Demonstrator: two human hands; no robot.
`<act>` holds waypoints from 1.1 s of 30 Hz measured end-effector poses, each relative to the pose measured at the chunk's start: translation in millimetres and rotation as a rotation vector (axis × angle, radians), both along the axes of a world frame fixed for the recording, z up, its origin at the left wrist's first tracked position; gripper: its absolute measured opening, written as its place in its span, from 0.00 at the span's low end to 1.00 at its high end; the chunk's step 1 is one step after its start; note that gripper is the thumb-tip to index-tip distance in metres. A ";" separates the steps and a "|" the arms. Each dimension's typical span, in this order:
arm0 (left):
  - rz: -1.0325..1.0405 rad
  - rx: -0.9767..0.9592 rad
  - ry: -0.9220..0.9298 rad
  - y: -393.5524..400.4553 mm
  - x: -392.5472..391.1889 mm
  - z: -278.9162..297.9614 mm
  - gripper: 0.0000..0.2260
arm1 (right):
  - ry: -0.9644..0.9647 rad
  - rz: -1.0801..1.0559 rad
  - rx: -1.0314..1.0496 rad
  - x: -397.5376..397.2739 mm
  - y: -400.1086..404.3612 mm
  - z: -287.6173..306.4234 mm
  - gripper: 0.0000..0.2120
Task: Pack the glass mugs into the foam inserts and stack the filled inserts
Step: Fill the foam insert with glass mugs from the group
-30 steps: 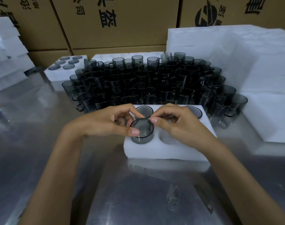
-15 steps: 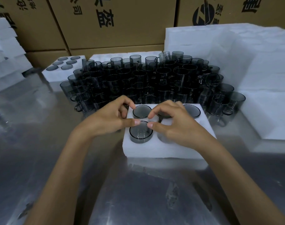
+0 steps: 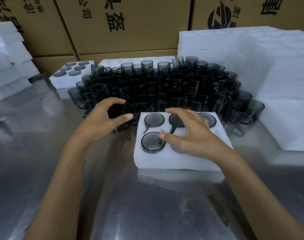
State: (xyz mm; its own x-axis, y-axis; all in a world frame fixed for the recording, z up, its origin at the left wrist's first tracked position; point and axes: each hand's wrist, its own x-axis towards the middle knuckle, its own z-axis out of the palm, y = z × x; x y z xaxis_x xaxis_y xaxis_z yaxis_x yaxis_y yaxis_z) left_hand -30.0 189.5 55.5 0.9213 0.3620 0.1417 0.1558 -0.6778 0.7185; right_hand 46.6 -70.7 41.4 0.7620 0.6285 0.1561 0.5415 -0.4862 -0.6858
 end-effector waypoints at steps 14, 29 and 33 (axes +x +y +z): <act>0.053 0.201 -0.064 16.6 1.9 -12.5 0.12 | 0.167 -0.108 0.125 2.4 1.1 -3.6 0.20; -0.091 -0.330 -0.498 -88.4 8.2 10.9 0.21 | 0.207 -0.061 0.662 -2.5 -0.2 16.6 0.11; -0.064 0.000 -0.542 -113.4 5.5 6.6 0.27 | 0.257 -0.044 0.709 -5.2 1.2 18.5 0.12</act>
